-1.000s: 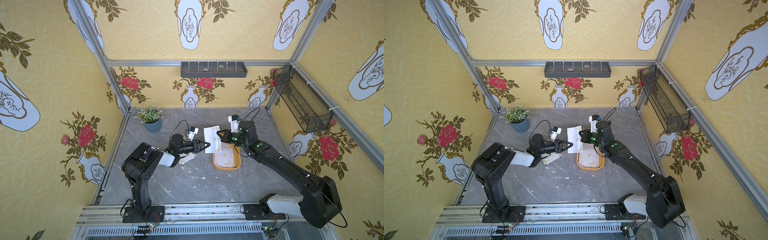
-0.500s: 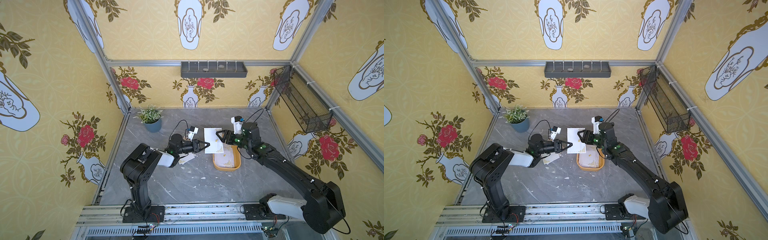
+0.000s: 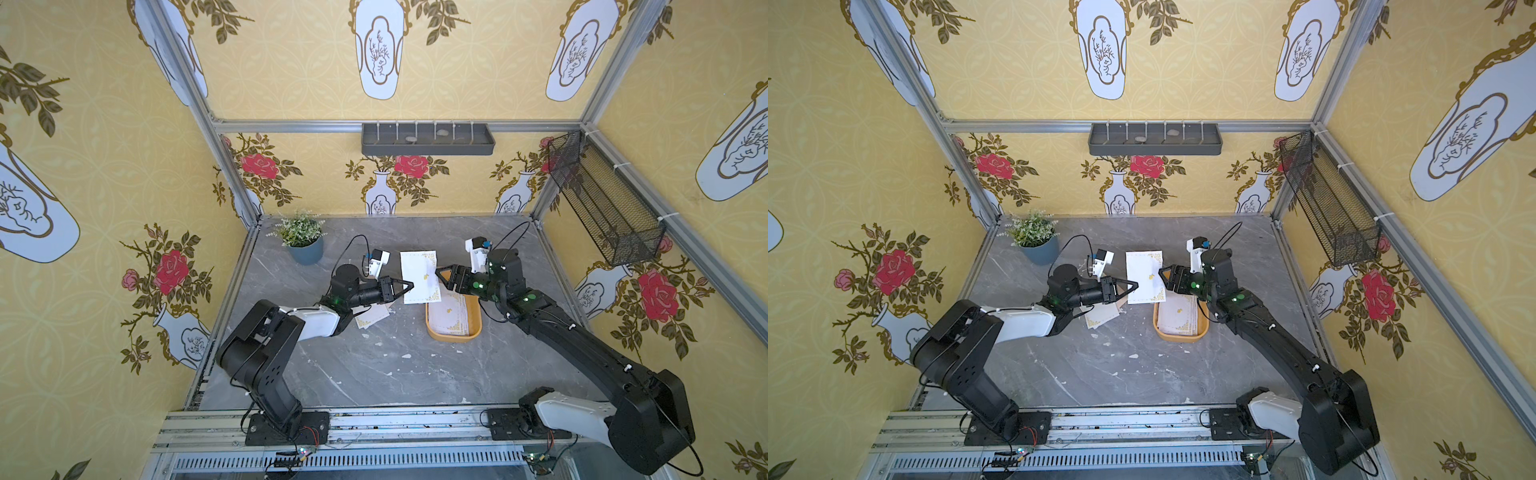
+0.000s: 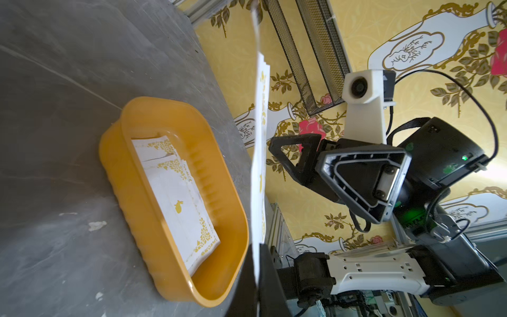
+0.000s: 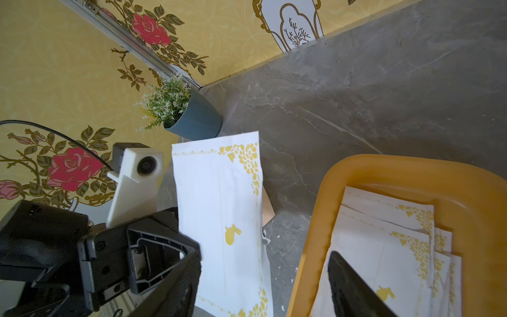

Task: Take out the stationery paper from the storage box
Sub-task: Pick up the stationery paper from the storage box, then place the stationery paper at the center of the board.

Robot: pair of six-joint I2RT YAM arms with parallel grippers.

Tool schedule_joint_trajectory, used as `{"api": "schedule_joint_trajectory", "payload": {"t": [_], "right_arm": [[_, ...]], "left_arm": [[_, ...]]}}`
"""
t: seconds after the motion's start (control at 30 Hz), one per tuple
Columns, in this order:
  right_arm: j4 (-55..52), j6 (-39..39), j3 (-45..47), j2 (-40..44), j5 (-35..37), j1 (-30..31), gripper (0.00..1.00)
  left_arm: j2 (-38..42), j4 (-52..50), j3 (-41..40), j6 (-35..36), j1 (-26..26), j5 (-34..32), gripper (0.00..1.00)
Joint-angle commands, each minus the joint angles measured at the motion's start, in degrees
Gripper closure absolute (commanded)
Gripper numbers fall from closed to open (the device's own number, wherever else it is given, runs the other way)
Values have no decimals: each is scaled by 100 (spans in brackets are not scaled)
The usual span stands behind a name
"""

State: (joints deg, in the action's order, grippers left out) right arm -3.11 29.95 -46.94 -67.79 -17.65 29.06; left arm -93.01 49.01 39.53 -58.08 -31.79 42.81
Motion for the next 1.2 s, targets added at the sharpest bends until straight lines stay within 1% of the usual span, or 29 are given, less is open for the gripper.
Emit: {"api": "schedule_joint_trajectory", "payload": {"t": [0.0, 0.07, 0.13, 0.17, 0.23, 0.3, 0.33, 0.37, 0.4, 0.53, 0.73, 0.93, 1.17], "right_arm": [[-1, -77, 14, 20, -51, 3, 27], [26, -61, 7, 3, -46, -1, 27], [92, -39, 4, -30, -106, -5, 26], [118, -34, 11, -49, -129, -5, 26], [135, -14, -5, -98, -151, -6, 26], [153, -7, -6, -127, -172, -5, 26], [153, -5, -5, -129, -175, -5, 26], [154, -5, -6, -130, -174, -5, 26], [155, 6, -14, -134, -177, -5, 26], [135, 5, -42, -177, -178, 1, 26], [136, -6, -85, -274, -180, 3, 26], [75, -3, -77, -396, -90, 3, 26], [-445, 10, -239, -945, 726, 19, 26]], "left_arm": [[515, -1713, -22, 1032, 0, -656, 100], [873, -2369, -16, 1358, 6, -1051, 100], [1111, -2936, -13, 1510, 53, -1396, 100], [1212, -3141, -33, 1705, 112, -1510, 100], [1326, -3212, -170, 1682, 314, -1527, 100], [1447, -3047, -421, 1570, 594, -1446, 100], [1508, -2943, -568, 1367, 722, -1384, 100], [1567, -2907, -692, 1283, 991, -1350, 100], [1619, -2911, -776, 1241, 1120, -1326, 100], [1791, -3122, -1001, 1273, 1465, -1410, 100], [1559, -3385, -1070, 1291, 1712, -1591, 100], [1179, -3576, -1046, 1315, 1740, -1871, 100], [1002, -4216, -862, 1416, 1743, -2359, 100]]}}
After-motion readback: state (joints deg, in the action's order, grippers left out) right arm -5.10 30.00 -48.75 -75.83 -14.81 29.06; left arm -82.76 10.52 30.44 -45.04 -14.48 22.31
